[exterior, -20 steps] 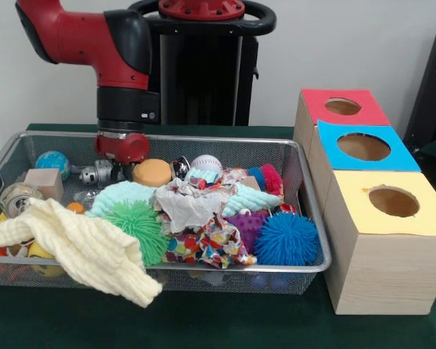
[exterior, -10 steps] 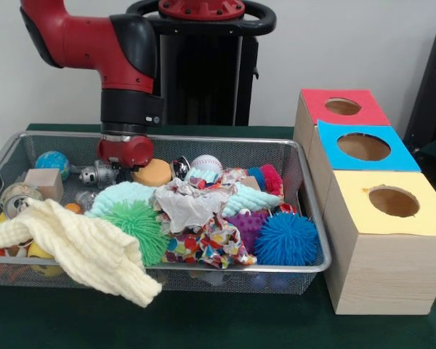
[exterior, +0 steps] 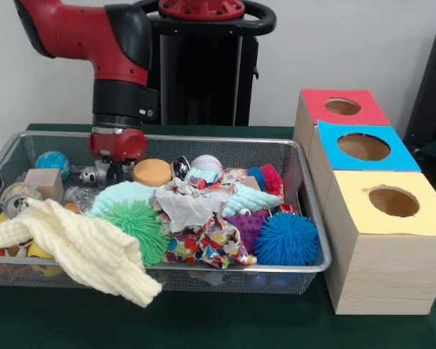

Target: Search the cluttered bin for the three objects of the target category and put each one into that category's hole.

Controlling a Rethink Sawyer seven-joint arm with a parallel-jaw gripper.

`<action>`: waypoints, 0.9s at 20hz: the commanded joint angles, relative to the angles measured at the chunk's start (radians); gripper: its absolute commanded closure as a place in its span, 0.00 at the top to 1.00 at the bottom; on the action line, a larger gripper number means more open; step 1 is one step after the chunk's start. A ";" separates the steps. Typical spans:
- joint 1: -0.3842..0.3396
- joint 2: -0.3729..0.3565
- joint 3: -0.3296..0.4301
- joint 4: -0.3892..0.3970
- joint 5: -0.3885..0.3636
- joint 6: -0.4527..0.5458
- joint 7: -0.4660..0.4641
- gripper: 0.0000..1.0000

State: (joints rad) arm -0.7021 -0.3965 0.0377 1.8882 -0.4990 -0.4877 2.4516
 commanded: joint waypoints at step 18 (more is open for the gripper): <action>0.031 -0.135 0.011 0.006 0.048 0.140 0.096 0.00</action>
State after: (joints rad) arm -0.6828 -0.5086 0.0273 1.8925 -0.4970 -0.4443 2.4516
